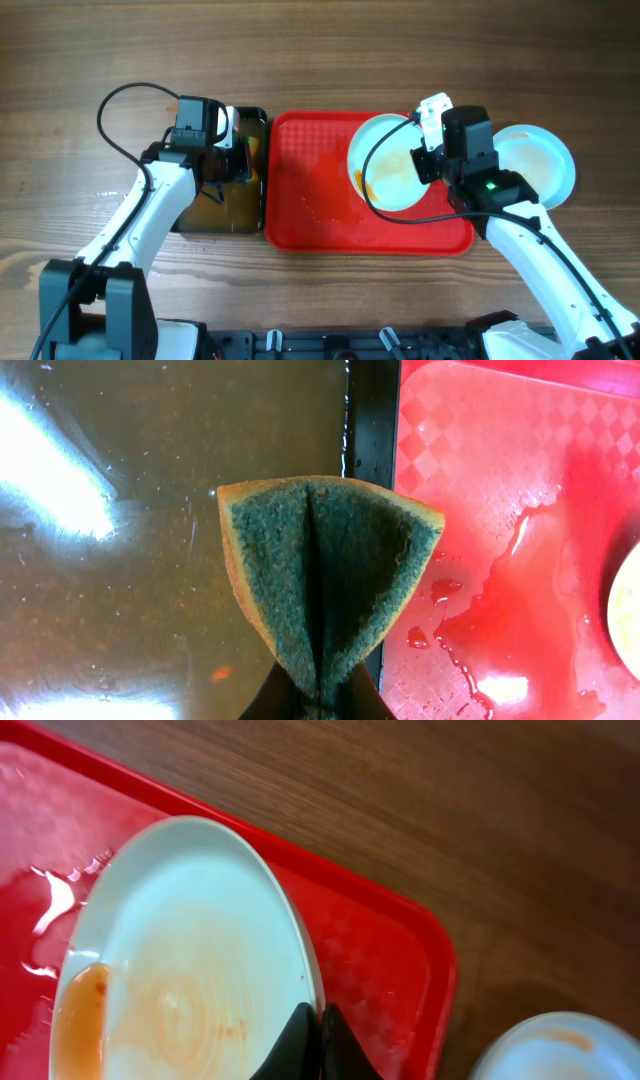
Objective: Clean dirty plates on tray and stack at the side
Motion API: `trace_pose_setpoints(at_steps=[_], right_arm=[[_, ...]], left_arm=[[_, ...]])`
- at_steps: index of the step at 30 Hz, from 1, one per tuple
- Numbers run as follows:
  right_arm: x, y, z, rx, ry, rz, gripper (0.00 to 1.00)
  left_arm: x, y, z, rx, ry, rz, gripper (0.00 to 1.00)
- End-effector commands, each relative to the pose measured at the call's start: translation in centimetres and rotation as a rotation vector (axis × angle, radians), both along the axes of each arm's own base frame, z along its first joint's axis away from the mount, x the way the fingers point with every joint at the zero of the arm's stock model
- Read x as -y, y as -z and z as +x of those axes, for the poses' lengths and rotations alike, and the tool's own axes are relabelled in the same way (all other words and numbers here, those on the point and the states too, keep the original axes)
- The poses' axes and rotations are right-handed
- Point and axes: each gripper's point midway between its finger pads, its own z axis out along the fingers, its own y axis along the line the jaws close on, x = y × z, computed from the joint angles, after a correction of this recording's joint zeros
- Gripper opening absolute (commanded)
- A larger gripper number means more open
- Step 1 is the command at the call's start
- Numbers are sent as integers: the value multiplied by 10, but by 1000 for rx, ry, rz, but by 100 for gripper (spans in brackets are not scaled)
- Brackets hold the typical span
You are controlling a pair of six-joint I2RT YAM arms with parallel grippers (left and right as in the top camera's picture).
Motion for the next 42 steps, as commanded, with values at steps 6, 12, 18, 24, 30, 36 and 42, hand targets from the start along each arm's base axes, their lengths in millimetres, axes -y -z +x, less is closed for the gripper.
trace_pose_setpoints(at_steps=[6, 12, 18, 24, 30, 36, 42], right_arm=[[4, -54, 22, 246, 10, -309, 4], [-25, -41, 11, 184, 67, -31, 5], [-24, -11, -2, 15, 149, 158, 10], [-37, -9, -7, -24, 118, 229, 9], [-46, -8, -10, -50, 100, 280, 9], [-46, -8, -10, -53, 109, 287, 9], [-45, -7, -11, -57, 110, 286, 9]], left_arm=[[-1, 26, -4, -63, 43, 21, 4], [-1, 37, -6, -94, 43, 25, 9], [-1, 37, -5, -90, 43, 25, 68], [-19, 39, 4, -57, -2, 122, 68], [-17, 55, 7, -79, 1, 124, 67], [-15, 69, 18, -61, 2, 117, 60], [-15, 66, 30, -12, -4, 116, 4]])
